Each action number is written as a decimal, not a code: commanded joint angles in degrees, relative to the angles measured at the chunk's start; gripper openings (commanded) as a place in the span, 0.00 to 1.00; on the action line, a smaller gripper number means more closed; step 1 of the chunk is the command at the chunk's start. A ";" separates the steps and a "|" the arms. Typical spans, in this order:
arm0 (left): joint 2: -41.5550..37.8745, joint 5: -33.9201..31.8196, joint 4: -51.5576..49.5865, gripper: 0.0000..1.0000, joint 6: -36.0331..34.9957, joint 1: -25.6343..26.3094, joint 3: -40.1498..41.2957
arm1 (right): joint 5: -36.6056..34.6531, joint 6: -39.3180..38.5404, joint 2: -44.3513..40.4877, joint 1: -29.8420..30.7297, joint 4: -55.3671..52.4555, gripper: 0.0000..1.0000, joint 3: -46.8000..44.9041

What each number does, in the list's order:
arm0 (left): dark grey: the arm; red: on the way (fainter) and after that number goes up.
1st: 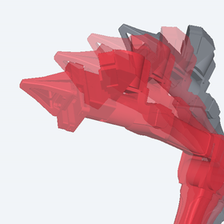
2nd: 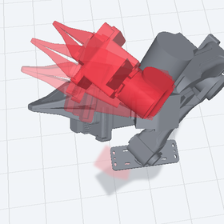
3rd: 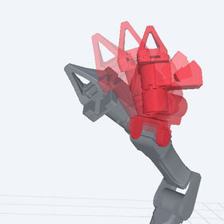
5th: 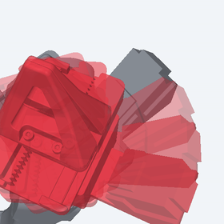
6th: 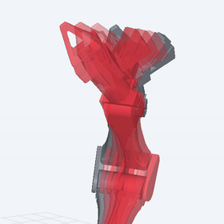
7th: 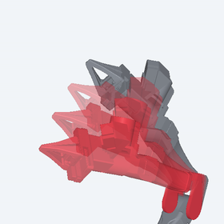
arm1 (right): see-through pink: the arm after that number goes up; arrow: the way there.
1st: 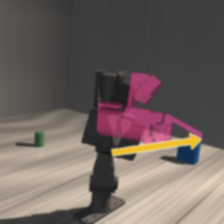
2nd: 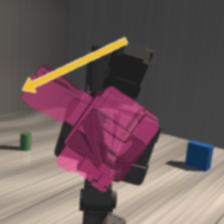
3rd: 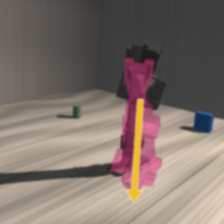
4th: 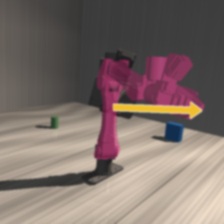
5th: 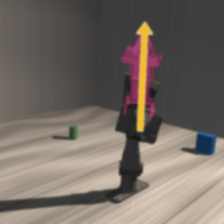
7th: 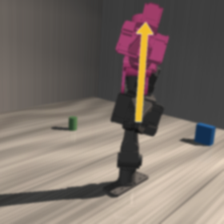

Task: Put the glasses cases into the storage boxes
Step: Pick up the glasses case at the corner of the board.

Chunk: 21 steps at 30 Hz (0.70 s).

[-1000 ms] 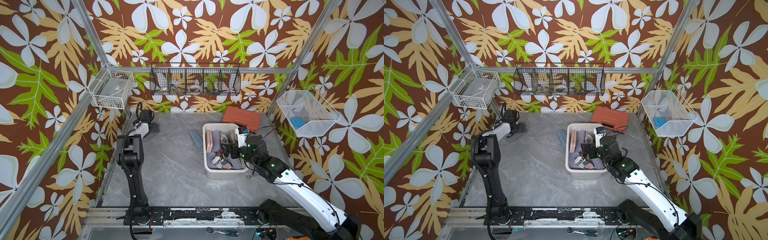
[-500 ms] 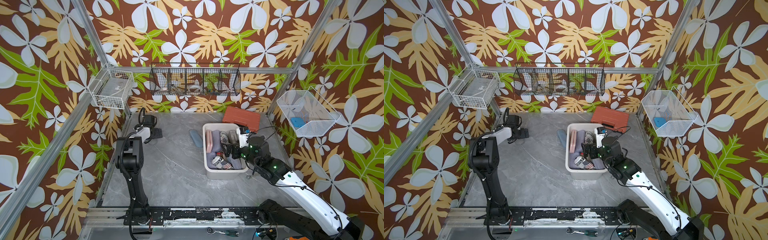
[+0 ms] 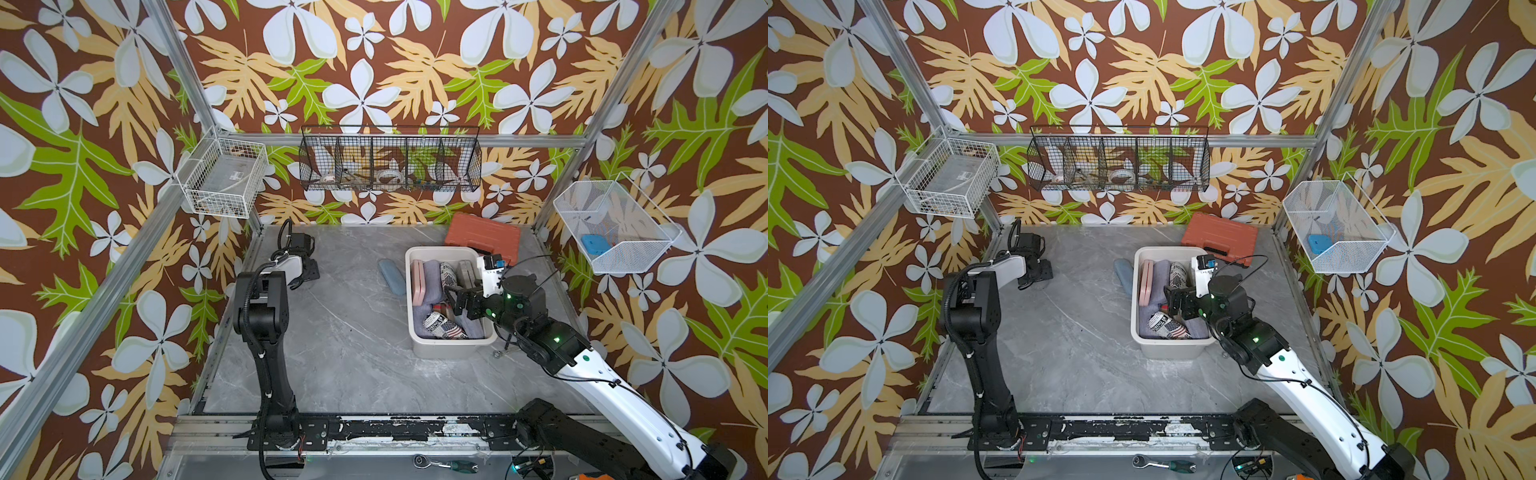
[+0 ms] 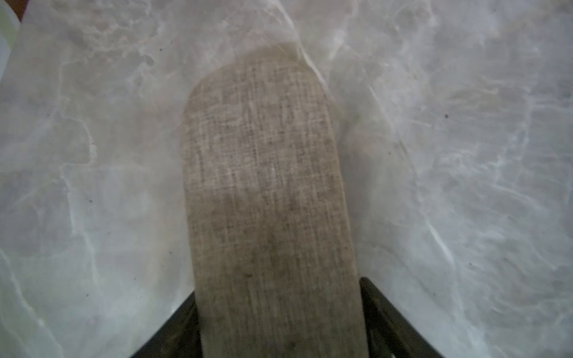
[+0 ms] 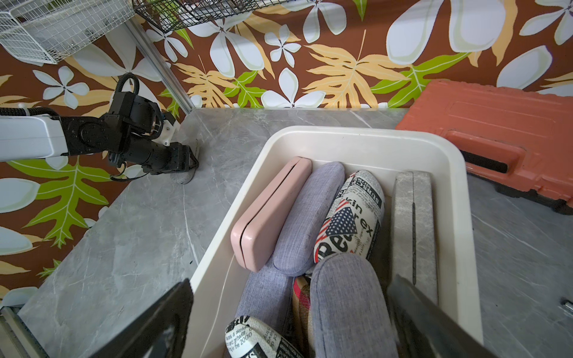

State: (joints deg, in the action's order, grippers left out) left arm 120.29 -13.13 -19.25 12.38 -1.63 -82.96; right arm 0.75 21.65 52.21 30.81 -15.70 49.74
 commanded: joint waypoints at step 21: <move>-28.20 12.66 3.17 0.48 9.07 15.88 9.87 | 4.77 4.90 5.79 0.09 -0.22 0.94 8.02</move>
State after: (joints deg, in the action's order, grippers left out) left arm 95.85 -3.14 -19.86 21.28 10.90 -74.00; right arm 4.49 25.39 57.56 30.81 -16.34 56.86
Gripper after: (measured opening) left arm 0.620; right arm 0.944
